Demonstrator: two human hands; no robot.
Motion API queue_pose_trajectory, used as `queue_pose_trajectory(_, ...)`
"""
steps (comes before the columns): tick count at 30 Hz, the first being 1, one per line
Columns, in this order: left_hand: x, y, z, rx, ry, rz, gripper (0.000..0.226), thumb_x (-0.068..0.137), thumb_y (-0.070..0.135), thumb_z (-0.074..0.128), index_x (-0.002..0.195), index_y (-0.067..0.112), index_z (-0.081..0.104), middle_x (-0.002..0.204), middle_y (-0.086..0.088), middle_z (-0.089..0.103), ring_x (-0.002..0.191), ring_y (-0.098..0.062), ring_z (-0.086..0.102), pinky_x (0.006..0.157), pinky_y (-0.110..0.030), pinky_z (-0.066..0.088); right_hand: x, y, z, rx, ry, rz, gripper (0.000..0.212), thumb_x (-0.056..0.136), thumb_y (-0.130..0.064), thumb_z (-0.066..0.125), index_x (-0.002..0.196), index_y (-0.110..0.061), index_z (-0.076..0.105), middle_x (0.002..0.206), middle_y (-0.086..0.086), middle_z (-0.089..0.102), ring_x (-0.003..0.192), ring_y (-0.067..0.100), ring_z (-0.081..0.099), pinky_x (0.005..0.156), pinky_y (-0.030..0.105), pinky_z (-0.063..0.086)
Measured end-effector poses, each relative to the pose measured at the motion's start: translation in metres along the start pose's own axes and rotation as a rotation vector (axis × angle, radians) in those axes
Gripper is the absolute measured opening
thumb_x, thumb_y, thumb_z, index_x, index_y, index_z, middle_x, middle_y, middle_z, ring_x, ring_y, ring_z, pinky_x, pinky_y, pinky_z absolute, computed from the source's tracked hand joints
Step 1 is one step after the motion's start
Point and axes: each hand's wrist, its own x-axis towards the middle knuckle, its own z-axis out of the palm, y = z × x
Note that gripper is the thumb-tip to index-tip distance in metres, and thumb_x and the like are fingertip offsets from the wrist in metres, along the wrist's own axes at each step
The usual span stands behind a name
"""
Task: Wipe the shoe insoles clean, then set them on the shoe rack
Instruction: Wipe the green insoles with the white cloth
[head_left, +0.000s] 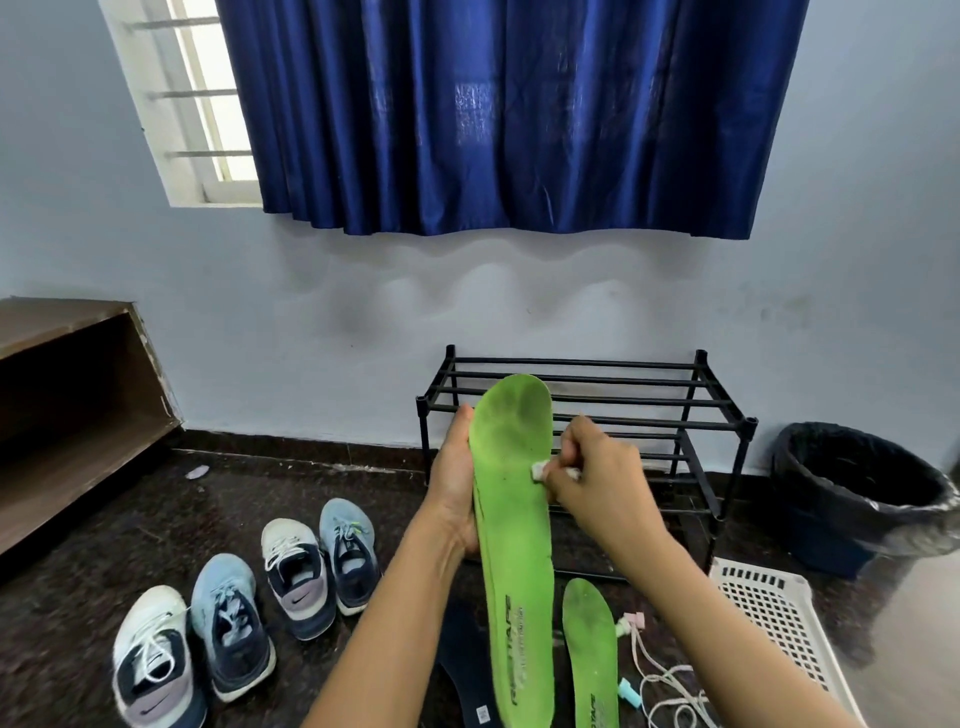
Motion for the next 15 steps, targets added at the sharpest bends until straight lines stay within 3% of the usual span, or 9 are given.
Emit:
queue_pose_trajectory(2,0.005,0.001,-0.002,0.005,0.011,0.003,0.074,0.092,0.065,0.028,0.103,0.004,0.067,0.092,-0.021,0.066,0.075,-0.031,0.063,0.07,-0.037,0.05,0.002,0.002,0.004,-0.016,-0.003,-0.026,0.031,0.082,-0.007,0.064,0.073,-0.021,0.037,0.063,-0.002,0.053,0.056,0.013,0.048,0.049,0.019,0.032)
queue_pose_trajectory(6,0.012,-0.006,-0.001,-0.005,-0.014,-0.026,0.08,0.095,0.067,0.025,0.097,0.002,0.071,0.086,-0.022,0.07,0.069,-0.031,0.067,0.064,-0.04,0.057,0.022,0.008,0.004,0.011,0.087,-0.053,0.028,0.083,-0.005,0.063,0.076,-0.017,0.038,0.059,-0.007,0.047,0.054,0.014,0.045,0.05,0.029,0.028)
queue_pose_trajectory(10,0.025,-0.006,-0.005,-0.053,-0.027,-0.057,0.081,0.093,0.069,0.027,0.104,0.001,0.071,0.099,-0.025,0.069,0.08,-0.034,0.066,0.077,-0.048,0.055,0.04,0.016,0.005,0.029,0.177,-0.141,0.032,0.08,-0.002,0.065,0.077,-0.017,0.038,0.061,-0.006,0.047,0.05,0.004,0.041,0.052,0.026,0.024)
queue_pose_trajectory(15,0.043,-0.011,-0.003,-0.095,-0.044,-0.113,0.078,0.093,0.068,0.03,0.1,0.005,0.077,0.109,-0.023,0.068,0.092,-0.036,0.066,0.087,-0.051,0.048,0.064,0.029,0.004,-0.009,0.166,-0.202,0.033,0.08,-0.002,0.065,0.079,-0.018,0.037,0.063,-0.011,0.044,0.056,0.019,0.046,0.056,0.032,0.03)
